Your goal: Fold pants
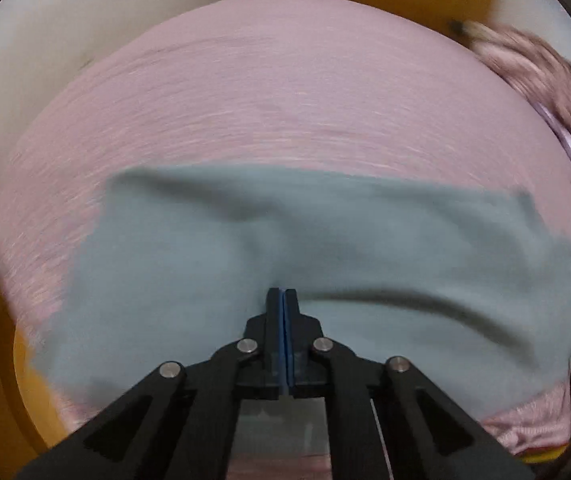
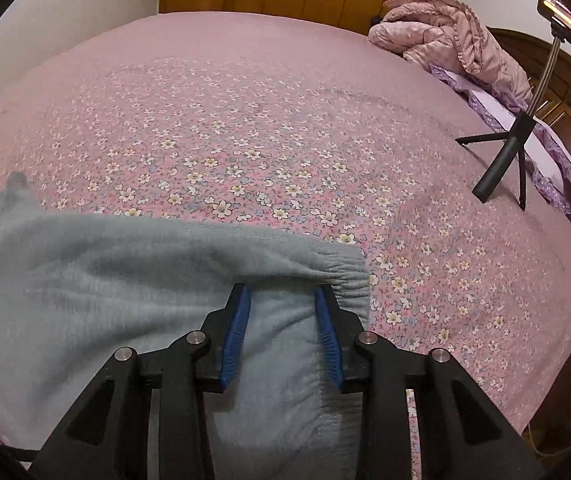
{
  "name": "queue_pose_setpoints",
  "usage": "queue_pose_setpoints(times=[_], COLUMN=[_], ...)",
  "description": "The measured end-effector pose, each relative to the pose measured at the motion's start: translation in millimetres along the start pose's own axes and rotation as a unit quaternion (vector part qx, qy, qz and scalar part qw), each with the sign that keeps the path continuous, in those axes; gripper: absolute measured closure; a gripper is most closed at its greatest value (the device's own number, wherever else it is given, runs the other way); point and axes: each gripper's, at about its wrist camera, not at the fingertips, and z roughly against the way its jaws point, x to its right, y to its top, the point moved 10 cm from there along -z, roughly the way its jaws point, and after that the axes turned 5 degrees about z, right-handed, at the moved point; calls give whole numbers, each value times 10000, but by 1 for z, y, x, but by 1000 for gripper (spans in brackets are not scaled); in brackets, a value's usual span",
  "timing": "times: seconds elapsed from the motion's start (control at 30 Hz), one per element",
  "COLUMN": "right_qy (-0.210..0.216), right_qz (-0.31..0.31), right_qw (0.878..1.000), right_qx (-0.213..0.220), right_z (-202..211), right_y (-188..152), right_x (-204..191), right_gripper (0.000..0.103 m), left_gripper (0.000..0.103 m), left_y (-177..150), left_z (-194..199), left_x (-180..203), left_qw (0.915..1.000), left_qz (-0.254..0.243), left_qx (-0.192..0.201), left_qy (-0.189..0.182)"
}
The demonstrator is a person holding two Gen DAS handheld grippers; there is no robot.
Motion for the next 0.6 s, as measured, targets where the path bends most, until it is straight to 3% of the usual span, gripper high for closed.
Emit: queue_pose_setpoints(times=[0.07, 0.2, 0.3, 0.37, 0.5, 0.6], right_qy=[-39, -123, 462, 1138, 2132, 2511], right_qz=[6, 71, 201, 337, 698, 1115], right_qw=[10000, 9999, 9985, 9926, 9741, 9612], right_qx=[-45, -64, 199, 261, 269, 266], right_z=[-1, 14, 33, 43, 52, 51], right_y=[1, 4, 18, 28, 43, 51], right_x=[0, -8, -36, -67, -139, -193], right_gripper=[69, 69, 69, 69, 69, 69], left_gripper=[100, 100, 94, 88, 80, 80], left_y=[7, 13, 15, 22, 40, 39], left_z=[5, 12, 18, 23, 18, 1], left_x=[-32, -58, -51, -36, 2, 17], left_qw=[9991, 9965, 9973, 9984, 9992, 9994], left_qz=[386, 505, 682, 518, 122, -20], left_qx=[40, 116, 111, 235, 250, 68], left_qy=[187, 649, 248, -11, -275, -337])
